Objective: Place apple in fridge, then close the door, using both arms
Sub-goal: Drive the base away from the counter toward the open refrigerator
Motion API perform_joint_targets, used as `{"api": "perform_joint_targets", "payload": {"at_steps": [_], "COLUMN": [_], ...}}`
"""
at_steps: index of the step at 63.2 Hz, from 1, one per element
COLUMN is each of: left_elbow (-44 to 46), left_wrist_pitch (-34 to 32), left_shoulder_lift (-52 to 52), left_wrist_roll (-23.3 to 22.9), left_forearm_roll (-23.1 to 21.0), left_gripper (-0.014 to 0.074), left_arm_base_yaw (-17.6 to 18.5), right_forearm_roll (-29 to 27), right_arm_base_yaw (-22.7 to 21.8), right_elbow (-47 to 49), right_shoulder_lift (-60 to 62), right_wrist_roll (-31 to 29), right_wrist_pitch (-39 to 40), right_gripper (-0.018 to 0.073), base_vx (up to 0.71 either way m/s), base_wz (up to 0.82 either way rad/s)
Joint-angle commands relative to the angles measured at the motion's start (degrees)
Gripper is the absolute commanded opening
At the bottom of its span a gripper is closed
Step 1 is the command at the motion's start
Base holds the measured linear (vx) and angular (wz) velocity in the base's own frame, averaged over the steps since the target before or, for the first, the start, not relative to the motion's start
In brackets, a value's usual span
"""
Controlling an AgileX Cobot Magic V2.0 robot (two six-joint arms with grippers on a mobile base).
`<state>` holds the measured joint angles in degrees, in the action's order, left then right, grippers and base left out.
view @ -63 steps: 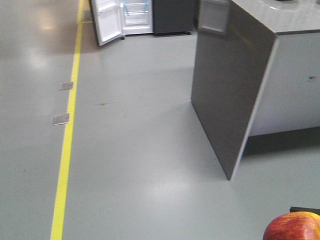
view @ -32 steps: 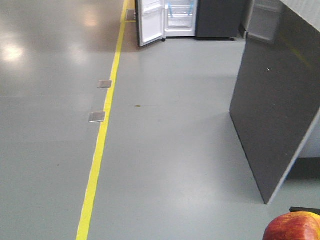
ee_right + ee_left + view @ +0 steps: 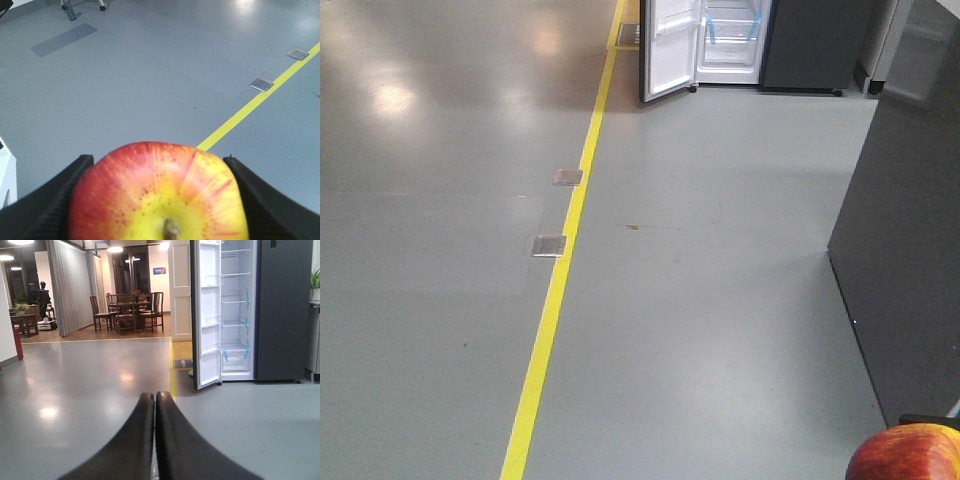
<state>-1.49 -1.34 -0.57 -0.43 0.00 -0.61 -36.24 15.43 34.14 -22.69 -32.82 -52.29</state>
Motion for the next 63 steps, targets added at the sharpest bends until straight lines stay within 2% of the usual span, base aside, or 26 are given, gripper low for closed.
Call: {"api": "perform_joint_targets", "payload": {"at_steps": [1, 63], "left_elbow": [-1.2, -1.2], "left_wrist_pitch": [-4.4, -4.4], "left_shoulder_lift": [-0.9, -0.9], "left_wrist_roll": [-0.5, -0.5], "left_forearm_roll": [0.0, 0.0], "left_gripper": [-0.0006, -0.0006], "left_arm_base_yaw": [-0.1, -0.1], "right_forearm_roll": [-2.0, -2.0], "right_arm_base_yaw": [0.1, 0.1], "right_elbow": [1.5, 1.5], "right_shoulder_lift": [-0.4, -0.4], "right_wrist_roll": [-0.2, -0.2], "right_wrist_pitch": [3.5, 3.5], "right_gripper": [0.0370, 0.0370], "base_vx": [0.24, 0.30], "base_wz": [0.07, -0.06]}}
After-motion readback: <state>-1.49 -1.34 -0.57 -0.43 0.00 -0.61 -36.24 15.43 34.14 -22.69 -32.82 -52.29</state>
